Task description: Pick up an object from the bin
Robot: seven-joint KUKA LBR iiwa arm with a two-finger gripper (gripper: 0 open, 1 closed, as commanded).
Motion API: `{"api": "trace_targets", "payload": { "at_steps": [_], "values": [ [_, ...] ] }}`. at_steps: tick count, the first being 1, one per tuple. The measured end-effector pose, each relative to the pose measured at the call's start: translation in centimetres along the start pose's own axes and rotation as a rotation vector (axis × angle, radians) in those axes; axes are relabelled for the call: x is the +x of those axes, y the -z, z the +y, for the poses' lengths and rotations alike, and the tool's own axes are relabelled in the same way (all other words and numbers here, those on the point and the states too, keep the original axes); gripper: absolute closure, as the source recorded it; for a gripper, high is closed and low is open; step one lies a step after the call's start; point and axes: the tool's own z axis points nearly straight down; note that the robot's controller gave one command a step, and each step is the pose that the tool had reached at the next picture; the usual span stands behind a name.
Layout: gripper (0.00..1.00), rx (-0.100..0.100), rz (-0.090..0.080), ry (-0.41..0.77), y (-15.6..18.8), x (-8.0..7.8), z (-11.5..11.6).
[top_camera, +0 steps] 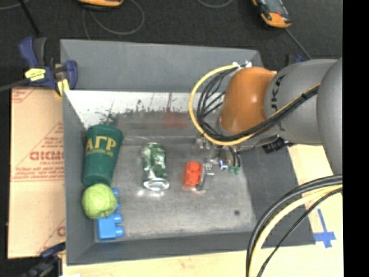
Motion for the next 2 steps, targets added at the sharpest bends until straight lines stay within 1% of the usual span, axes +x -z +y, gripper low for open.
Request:
{"api": "trace_targets", "payload": {
  "at_steps": [1, 2],
  "values": [
    [0.0, -0.003, 0.005, -0.148, -3.0, -1.1, -1.0],
    [1.0, 0.0, -0.01, -0.056, -3.7, 0.3, -0.4]
  ]
}}
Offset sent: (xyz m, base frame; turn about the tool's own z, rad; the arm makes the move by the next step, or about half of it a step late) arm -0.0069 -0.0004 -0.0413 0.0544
